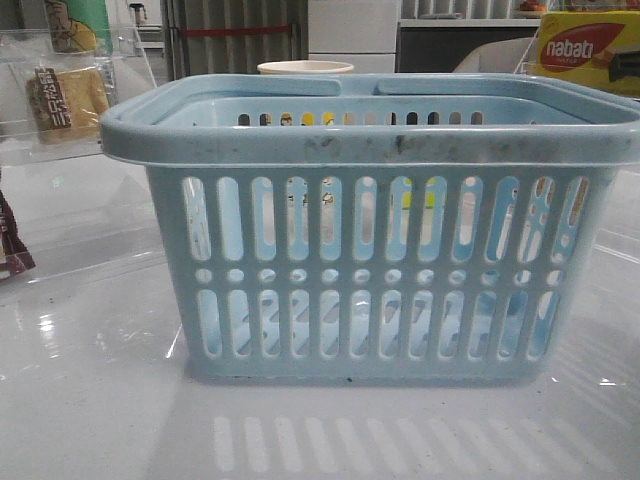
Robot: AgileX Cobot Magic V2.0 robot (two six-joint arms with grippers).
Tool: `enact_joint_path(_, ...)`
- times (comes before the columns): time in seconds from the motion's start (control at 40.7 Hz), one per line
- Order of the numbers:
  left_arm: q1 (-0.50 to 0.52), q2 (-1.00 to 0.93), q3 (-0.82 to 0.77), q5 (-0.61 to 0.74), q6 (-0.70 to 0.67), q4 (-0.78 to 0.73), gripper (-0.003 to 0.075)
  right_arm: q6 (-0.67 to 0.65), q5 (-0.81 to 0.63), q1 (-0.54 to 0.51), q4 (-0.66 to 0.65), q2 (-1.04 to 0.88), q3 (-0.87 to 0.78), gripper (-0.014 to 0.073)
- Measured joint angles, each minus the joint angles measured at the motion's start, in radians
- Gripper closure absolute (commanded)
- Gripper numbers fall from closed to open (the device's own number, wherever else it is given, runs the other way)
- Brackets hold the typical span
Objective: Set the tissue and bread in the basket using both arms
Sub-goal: 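Grasp a black-and-white tissue pack with the right gripper and lift it, then lower the tissue pack into the blue basket and open the right gripper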
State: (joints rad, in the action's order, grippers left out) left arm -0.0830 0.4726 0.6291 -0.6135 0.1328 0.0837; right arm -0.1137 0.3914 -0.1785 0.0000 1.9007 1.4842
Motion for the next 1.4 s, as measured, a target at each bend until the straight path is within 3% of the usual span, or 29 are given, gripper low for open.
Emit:
enact_joint_path(0.418, 0.000, 0.000, 0.000, 0.000, 0.000, 0.000, 0.0612, 0.000, 0.078, 0.116, 0.014, -0.200, 0.000, 0.0369)
enact_joint_path(0.738, 0.000, 0.000, 0.000, 0.000, 0.000, 0.000, 0.0612, 0.000, 0.297, 0.233, 0.014, -0.425, 0.000, 0.0369)
enact_joint_path(0.91, 0.000, 0.000, 0.000, 0.000, 0.000, 0.000, 0.0612, 0.023, 0.416, 0.351, 0.018, -0.517, 0.000, 0.0369)
enact_joint_path(1.18, 0.000, 0.000, 0.000, 0.000, 0.000, 0.000, 0.0612, 0.114, 0.537, 0.551, 0.118, -0.525, 0.001, 0.0369)
enact_joint_path(1.402, 0.000, 0.000, 0.000, 0.000, 0.000, 0.000, 0.0612, 0.132, 0.539, 0.634, 0.154, -0.440, 0.001, 0.0369)
